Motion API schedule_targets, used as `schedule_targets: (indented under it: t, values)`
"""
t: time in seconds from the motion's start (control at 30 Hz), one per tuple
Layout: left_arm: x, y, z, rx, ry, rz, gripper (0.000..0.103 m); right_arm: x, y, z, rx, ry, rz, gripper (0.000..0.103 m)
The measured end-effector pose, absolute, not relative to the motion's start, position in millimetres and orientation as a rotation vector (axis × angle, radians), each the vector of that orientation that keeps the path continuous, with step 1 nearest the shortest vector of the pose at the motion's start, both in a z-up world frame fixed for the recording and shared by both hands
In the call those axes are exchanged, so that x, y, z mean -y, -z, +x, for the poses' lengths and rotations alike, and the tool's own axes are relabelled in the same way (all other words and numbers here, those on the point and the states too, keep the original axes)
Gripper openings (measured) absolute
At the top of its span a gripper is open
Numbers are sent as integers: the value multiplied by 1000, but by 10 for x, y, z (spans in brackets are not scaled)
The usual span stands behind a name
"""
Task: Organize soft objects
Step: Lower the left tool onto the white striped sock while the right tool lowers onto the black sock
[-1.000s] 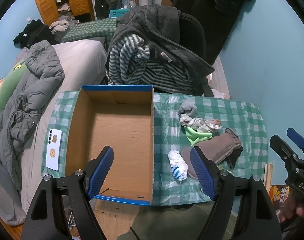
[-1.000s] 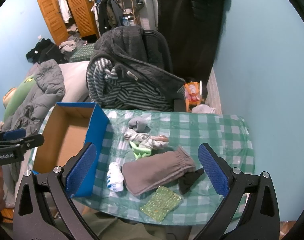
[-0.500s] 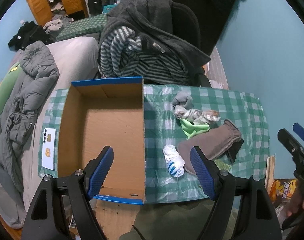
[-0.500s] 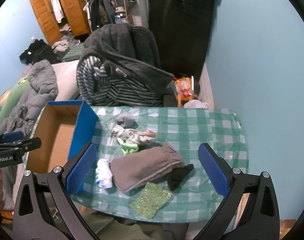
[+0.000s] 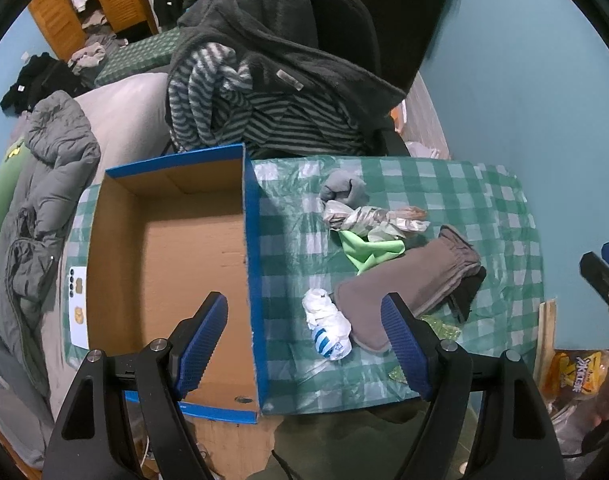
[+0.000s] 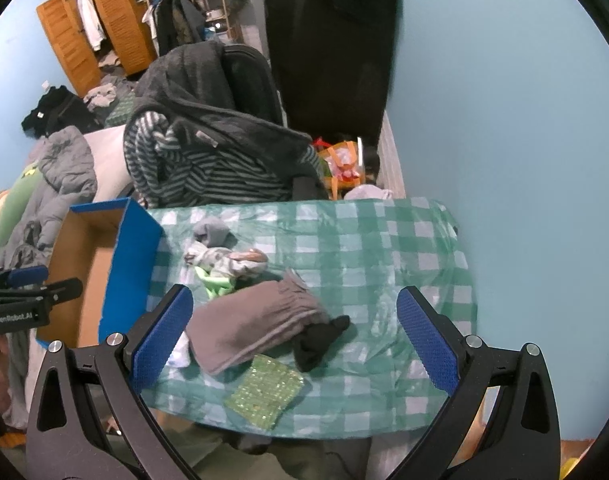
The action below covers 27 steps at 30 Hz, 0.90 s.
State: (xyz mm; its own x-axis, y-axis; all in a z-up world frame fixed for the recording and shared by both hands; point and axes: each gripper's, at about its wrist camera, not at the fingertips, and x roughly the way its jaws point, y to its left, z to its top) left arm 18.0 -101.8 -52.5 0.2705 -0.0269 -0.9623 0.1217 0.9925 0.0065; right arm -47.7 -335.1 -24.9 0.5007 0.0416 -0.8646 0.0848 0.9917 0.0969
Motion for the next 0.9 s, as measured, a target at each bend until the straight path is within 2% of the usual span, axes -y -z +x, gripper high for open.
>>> schedule_targets:
  t: [0.43, 0.9]
  values:
    - [1339, 1052, 182, -1386, 110, 55, 80, 3753, 803, -443, -1136, 39, 172, 101]
    - [1443, 1585, 237, -1452, 103, 90, 80, 3760, 1326, -381, -1228, 14, 160, 101]
